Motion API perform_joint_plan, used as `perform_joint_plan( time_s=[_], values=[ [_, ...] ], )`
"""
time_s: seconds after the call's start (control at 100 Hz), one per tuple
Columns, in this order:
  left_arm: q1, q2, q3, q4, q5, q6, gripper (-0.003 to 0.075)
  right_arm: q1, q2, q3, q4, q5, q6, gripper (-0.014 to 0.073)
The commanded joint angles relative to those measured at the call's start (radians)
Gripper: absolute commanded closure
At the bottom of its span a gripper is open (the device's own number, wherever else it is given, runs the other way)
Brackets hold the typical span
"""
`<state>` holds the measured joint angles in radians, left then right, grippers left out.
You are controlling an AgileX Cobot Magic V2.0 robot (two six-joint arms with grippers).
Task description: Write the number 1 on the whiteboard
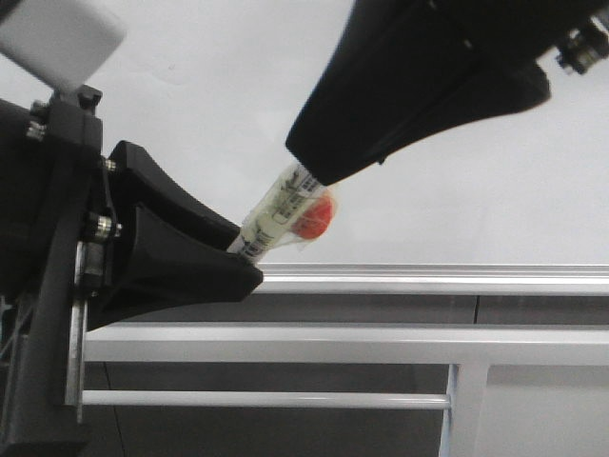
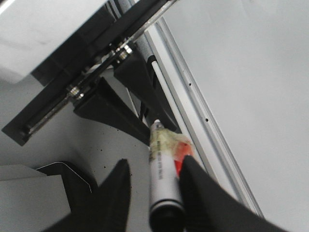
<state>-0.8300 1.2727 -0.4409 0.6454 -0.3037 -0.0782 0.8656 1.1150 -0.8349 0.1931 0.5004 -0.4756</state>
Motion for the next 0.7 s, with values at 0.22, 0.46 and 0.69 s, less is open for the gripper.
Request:
perform_joint_plan(
  time_s=[0.22, 0.46, 0.69],
  values=[
    [-0.009, -0.02, -0.029, -0.016, -0.109, -0.012, 0.0643, 0.002, -0.014, -0.036, 0.008, -0.022, -0.01, 0.0663],
    [-0.009, -0.022, -0.029, -0.035, -0.107, -0.008, 0.0287, 0.002, -0.014, -0.036, -0.007, -0.013, -0.01, 0.0663],
    [-0.009, -0.071, -0.029, -0.039, -0.074, -0.008, 0.0269, 0.0, -0.014, -0.036, -0.012, -0.01, -0.01, 0.0663]
  ],
)
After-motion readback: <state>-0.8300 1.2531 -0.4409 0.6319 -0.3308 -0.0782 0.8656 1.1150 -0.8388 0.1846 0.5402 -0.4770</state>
